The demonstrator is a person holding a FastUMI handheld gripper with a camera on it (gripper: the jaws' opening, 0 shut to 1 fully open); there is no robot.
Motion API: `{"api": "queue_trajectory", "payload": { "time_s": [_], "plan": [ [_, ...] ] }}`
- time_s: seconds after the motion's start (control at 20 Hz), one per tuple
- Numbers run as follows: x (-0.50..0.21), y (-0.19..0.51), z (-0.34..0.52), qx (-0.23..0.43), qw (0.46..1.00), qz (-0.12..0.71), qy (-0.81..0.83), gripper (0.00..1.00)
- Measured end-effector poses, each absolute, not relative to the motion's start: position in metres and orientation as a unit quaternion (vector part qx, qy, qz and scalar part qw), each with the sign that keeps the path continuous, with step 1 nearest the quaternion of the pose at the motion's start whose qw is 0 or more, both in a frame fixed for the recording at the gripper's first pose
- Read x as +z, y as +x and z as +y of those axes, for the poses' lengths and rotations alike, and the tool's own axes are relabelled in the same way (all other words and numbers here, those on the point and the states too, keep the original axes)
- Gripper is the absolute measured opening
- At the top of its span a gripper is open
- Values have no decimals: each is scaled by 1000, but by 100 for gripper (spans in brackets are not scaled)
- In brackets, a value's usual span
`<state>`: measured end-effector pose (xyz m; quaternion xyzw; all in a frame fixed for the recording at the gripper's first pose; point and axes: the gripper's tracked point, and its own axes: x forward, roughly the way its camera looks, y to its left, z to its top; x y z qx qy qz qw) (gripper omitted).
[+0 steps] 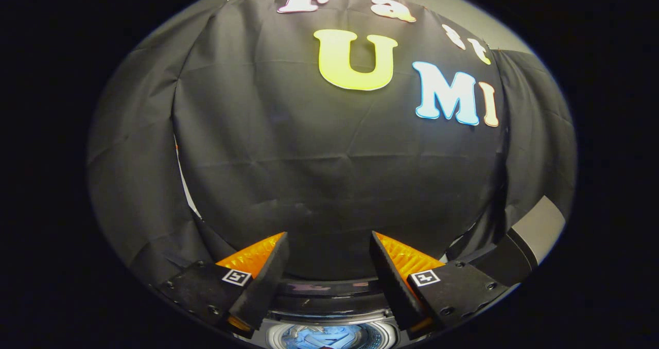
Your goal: Put the clothes into the washing machine and then close the washing machine lid.
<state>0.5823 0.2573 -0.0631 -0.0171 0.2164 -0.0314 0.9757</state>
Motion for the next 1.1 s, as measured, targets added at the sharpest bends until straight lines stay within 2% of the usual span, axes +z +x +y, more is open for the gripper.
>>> {"api": "queue_trajectory", "payload": {
  "time_s": [0.45,1.1],
  "plan": [
    [-60,558,259,-36,980,197,-18,98],
    [-63,487,261,-44,980,190,-23,98]
  ]
}}
